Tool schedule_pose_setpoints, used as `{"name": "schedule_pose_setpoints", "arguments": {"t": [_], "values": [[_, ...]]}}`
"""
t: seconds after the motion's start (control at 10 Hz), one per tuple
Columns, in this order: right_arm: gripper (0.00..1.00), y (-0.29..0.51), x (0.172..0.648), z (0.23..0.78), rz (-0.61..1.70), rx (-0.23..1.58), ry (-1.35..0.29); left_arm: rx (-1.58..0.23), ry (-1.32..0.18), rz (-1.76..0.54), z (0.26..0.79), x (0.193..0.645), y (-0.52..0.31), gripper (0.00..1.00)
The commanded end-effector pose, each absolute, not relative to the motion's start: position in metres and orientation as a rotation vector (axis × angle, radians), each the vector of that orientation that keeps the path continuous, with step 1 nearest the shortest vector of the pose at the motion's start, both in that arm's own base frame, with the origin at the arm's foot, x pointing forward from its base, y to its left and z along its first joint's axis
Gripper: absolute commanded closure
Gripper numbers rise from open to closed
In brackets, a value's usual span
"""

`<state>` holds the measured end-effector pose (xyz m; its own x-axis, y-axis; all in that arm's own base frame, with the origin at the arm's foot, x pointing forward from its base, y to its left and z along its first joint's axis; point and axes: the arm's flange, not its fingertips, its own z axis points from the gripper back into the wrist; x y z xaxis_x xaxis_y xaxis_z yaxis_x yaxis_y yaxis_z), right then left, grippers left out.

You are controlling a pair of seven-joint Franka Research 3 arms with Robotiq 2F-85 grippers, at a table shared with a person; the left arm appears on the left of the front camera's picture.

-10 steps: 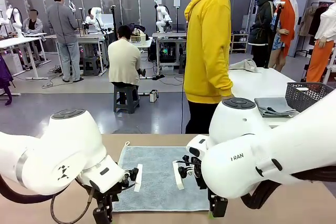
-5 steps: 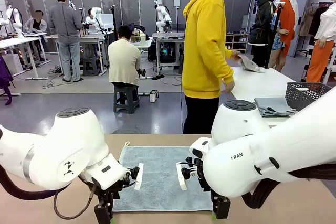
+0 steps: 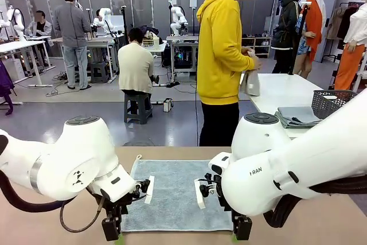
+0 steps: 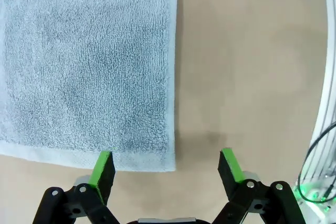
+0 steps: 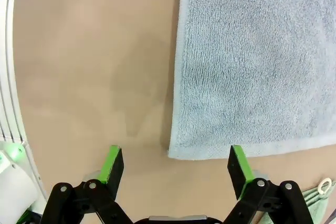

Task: Fold the towels and place them in the basket.
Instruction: When a person lays out a Towel with hook on the table, fold it in half twice.

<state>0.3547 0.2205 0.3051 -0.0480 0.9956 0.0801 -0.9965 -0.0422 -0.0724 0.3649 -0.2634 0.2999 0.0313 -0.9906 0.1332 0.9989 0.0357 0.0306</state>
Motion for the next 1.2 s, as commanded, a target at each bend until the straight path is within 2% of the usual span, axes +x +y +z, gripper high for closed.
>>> {"name": "schedule_pose_setpoints", "arguments": {"t": [0.0,0.3,0.4,0.5,0.6,0.7,0.8,0.9,1.1], "values": [[0.0,0.226,0.362,0.299,1.585,-0.011,-0.121,-0.073,-0.111,-1.521,0.297,0.37,-0.27,0.0],[0.0,0.225,0.369,0.294,1.562,-0.003,-0.092,-0.075,-0.11,-1.522,0.295,0.368,-0.268,0.0],[0.08,0.224,0.372,0.292,1.556,0.021,-0.099,-0.076,-0.114,-1.52,0.295,0.369,-0.268,0.0],[0.18,0.224,0.374,0.29,1.554,0.046,-0.101,-0.076,-0.113,-1.52,0.296,0.369,-0.268,0.11],[0.53,0.222,0.376,0.29,1.544,0.051,-0.105,-0.074,-0.114,-1.519,0.296,0.369,-0.268,0.25],[0.78,0.221,0.376,0.291,1.536,0.053,-0.112,-0.071,-0.115,-1.518,0.297,0.368,-0.267,0.42],[1.0,0.22,0.377,0.292,1.534,0.051,-0.111,-0.068,-0.115,-1.519,0.297,0.367,-0.267,0.84],[1.0,0.22,0.375,0.292,1.534,0.052,-0.104,-0.068,-0.114,-1.517,0.297,0.367,-0.266,1.0],[0.96,0.22,0.376,0.291,1.529,0.052,-0.098,-0.062,-0.121,-1.515,0.297,0.366,-0.264,1.0]]}}
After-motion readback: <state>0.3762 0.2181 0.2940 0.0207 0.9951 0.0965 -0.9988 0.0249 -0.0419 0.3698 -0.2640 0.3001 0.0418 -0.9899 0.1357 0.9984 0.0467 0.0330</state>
